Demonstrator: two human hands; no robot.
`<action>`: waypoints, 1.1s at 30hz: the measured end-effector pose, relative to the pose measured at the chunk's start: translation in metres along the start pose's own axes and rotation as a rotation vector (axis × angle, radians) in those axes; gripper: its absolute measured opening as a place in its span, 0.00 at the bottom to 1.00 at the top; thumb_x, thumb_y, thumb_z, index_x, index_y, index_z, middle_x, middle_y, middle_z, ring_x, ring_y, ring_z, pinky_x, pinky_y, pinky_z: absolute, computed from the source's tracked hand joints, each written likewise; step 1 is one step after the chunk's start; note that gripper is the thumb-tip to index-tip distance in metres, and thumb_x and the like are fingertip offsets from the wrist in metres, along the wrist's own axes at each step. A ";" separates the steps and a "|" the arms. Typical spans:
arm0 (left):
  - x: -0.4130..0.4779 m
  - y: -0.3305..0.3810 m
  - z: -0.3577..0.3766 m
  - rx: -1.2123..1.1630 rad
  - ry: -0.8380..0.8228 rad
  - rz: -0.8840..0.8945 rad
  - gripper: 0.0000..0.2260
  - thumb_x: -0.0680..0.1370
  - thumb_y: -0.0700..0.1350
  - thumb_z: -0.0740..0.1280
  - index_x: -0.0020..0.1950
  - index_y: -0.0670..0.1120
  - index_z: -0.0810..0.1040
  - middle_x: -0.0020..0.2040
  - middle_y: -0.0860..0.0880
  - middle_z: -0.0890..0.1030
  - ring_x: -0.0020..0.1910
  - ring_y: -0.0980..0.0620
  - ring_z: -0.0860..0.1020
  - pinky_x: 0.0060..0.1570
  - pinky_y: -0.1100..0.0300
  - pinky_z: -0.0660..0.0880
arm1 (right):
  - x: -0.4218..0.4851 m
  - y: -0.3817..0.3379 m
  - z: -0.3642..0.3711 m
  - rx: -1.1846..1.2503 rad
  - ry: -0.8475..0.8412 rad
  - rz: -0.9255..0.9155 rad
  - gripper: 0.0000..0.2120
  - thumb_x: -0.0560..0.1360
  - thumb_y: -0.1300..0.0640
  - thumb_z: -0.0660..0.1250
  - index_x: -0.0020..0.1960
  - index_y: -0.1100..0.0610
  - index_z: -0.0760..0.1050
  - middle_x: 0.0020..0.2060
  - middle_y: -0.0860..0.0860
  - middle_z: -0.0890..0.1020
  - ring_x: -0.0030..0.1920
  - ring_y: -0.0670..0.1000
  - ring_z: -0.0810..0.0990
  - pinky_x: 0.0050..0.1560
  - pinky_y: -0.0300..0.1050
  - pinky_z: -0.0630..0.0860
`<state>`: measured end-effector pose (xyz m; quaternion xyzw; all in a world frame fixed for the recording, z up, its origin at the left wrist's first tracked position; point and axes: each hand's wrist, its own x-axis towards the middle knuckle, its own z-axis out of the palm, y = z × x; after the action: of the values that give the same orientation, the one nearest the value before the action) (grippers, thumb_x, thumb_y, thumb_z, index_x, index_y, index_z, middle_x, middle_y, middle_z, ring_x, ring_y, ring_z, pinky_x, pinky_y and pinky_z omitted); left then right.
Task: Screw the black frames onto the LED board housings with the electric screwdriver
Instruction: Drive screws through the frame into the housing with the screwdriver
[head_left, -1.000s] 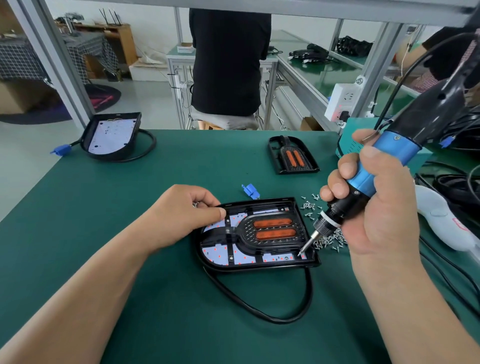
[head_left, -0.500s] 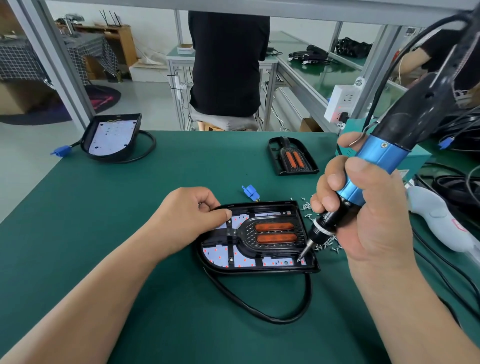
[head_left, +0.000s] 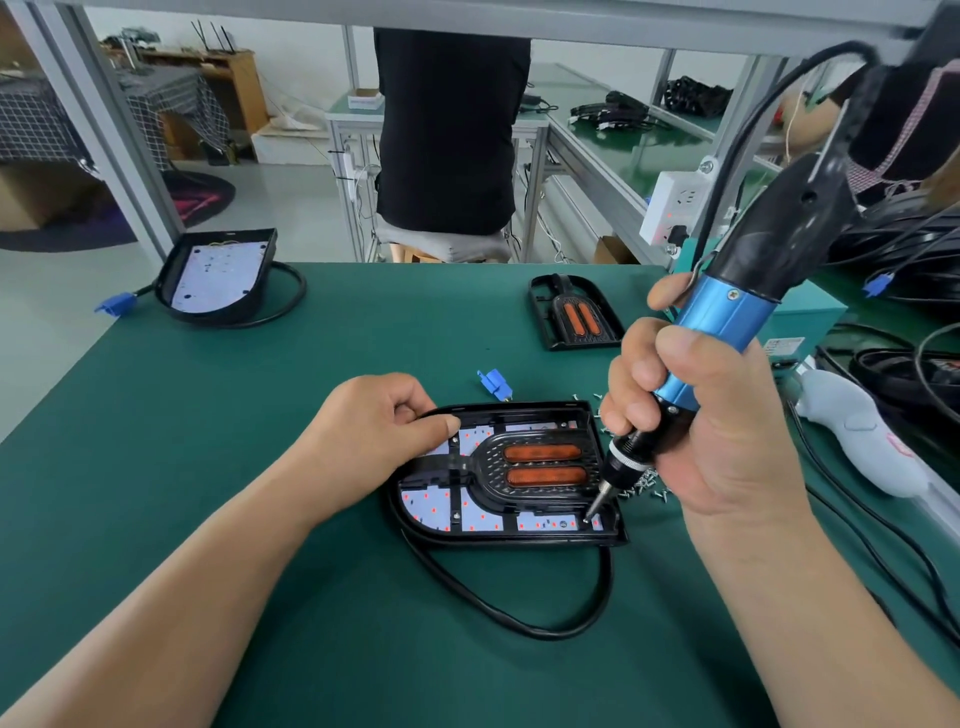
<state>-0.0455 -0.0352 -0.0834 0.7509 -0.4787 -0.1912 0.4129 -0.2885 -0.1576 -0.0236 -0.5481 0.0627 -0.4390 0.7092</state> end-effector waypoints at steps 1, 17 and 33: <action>0.000 0.000 0.000 -0.005 0.000 0.002 0.11 0.75 0.53 0.79 0.38 0.53 0.80 0.27 0.55 0.66 0.27 0.56 0.62 0.27 0.66 0.61 | 0.000 0.000 0.000 0.000 -0.011 -0.001 0.10 0.74 0.57 0.67 0.55 0.50 0.76 0.34 0.49 0.72 0.26 0.50 0.69 0.33 0.44 0.73; 0.000 -0.002 -0.003 -0.007 -0.021 0.032 0.10 0.76 0.53 0.78 0.40 0.53 0.81 0.28 0.54 0.66 0.28 0.56 0.62 0.28 0.65 0.61 | 0.007 -0.005 -0.026 0.075 0.274 -0.094 0.10 0.85 0.48 0.61 0.62 0.53 0.73 0.38 0.47 0.73 0.32 0.47 0.71 0.37 0.43 0.76; -0.001 -0.006 -0.004 -0.018 -0.019 0.026 0.09 0.75 0.58 0.78 0.42 0.55 0.83 0.28 0.54 0.68 0.28 0.56 0.64 0.34 0.57 0.64 | 0.004 -0.046 -0.107 -0.038 0.680 0.060 0.13 0.81 0.48 0.67 0.57 0.55 0.70 0.37 0.52 0.78 0.29 0.49 0.74 0.30 0.40 0.74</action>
<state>-0.0395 -0.0317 -0.0860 0.7389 -0.4905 -0.1976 0.4176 -0.3726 -0.2387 -0.0258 -0.3813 0.3198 -0.5742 0.6501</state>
